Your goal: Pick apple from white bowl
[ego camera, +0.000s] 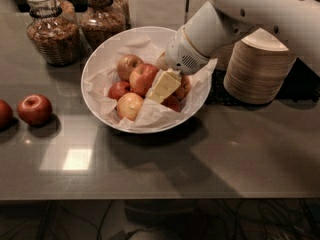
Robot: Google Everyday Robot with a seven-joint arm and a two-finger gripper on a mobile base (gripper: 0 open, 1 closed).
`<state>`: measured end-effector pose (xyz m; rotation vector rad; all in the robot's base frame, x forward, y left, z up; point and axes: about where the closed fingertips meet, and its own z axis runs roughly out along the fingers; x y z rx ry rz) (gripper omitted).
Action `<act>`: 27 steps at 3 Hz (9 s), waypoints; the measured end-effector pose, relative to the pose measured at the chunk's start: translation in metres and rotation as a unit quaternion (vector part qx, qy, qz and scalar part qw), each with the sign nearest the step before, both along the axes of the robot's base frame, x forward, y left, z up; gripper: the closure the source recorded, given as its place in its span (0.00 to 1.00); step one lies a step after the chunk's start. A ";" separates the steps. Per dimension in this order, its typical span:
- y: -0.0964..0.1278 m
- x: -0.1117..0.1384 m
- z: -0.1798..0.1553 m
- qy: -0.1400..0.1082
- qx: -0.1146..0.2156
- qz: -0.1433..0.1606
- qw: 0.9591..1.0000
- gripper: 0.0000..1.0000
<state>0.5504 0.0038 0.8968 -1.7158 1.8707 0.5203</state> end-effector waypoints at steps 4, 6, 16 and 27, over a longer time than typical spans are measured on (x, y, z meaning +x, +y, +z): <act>0.000 0.000 0.000 0.000 0.000 0.000 1.000 1.00; -0.001 -0.005 -0.001 0.004 0.011 -0.002 1.000 1.00; -0.012 -0.011 0.081 -0.049 0.142 0.002 0.989 0.00; 0.012 0.013 0.021 -0.013 0.099 -0.011 0.995 0.00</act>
Offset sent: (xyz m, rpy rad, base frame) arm 0.0000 0.0000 0.0000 0.0000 0.0000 0.0000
